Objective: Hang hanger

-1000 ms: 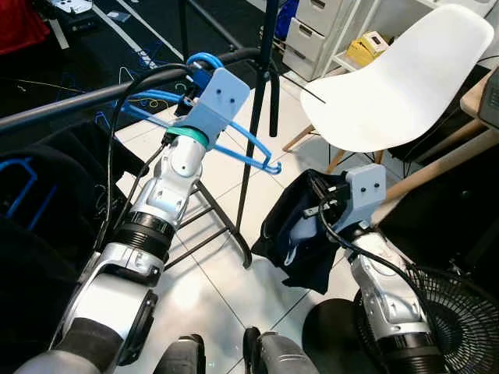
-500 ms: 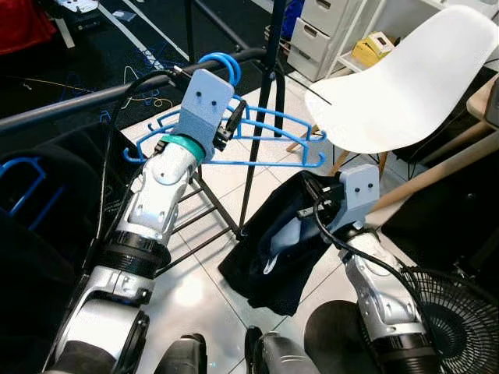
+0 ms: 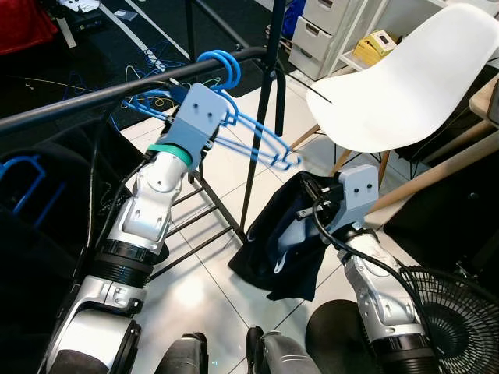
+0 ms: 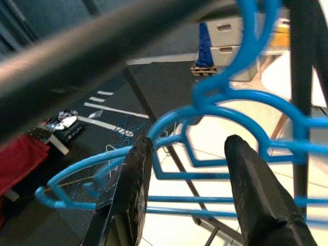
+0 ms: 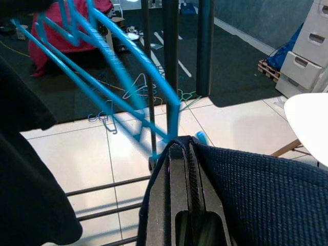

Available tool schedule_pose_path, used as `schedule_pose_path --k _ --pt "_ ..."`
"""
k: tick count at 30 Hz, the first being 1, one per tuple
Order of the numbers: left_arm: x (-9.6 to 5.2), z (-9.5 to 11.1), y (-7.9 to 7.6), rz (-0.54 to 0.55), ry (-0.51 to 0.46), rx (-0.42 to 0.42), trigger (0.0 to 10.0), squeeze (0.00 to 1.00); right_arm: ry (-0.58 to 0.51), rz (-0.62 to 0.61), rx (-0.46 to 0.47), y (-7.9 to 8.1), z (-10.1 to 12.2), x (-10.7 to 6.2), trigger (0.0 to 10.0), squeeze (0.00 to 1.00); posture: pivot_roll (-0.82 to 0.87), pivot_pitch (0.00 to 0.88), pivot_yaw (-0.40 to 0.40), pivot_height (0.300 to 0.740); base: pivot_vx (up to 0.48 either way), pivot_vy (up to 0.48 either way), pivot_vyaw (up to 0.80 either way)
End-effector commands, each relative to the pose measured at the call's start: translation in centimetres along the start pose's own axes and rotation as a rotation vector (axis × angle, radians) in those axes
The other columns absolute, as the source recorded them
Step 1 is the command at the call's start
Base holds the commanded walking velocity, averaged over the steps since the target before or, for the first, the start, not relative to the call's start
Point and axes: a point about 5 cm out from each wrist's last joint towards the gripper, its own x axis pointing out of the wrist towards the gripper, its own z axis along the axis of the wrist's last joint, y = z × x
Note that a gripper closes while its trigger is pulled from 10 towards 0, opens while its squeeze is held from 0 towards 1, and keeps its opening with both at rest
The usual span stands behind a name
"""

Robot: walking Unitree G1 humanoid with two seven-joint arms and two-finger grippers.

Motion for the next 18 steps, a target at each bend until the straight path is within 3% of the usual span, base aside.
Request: schedule_pose_path --k 1,2,3,5,7,13,18 --pt "-0.8 0.2 0.0 0.02 0.04 -0.107 10.0 0.0 -0.009 -0.014 -0.002 -0.3 0.2 -0.5 10.0 0.0 -0.05 0.138 -0.011 0.74 0.0 0.0 0.0" --pt "-1.2 0.4 0.0 0.016 0.059 -0.171 10.0 0.0 -0.007 -0.015 -0.001 -0.3 0.2 -0.6 10.0 0.0 -0.05 0.14 -0.012 0.74 0.0 0.0 0.0" --pt "-1.2 0.4 0.0 0.016 0.059 -0.171 10.0 0.0 -0.007 -0.015 -0.001 -0.3 0.2 -0.6 10.0 0.0 -0.05 0.14 -0.012 0.74 0.0 0.0 0.0" --pt "-2.0 0.8 -0.1 0.0 0.084 -0.254 10.0 0.0 -0.003 -0.015 0.001 -0.2 0.1 -0.6 10.0 0.0 -0.04 0.141 -0.013 0.74 0.0 0.0 0.0" --pt "-2.0 0.8 -0.1 0.0 0.084 -0.254 10.0 0.0 -0.003 -0.015 0.001 -0.2 0.1 -0.6 10.0 0.0 -0.04 0.141 -0.013 0.74 0.0 0.0 0.0" --pt "-2.9 1.6 0.0 -0.104 0.105 -0.389 10.0 0.0 -0.001 -0.007 0.002 -0.1 0.1 -0.6 10.0 0.0 -0.03 0.145 -0.016 0.74 0.0 0.0 0.0" --pt "-3.6 2.6 -1.6 -0.133 0.133 -0.434 10.0 0.0 0.002 -0.005 0.001 -0.1 0.0 -0.6 10.0 0.0 -0.03 0.148 -0.016 0.74 0.0 0.0 0.0"
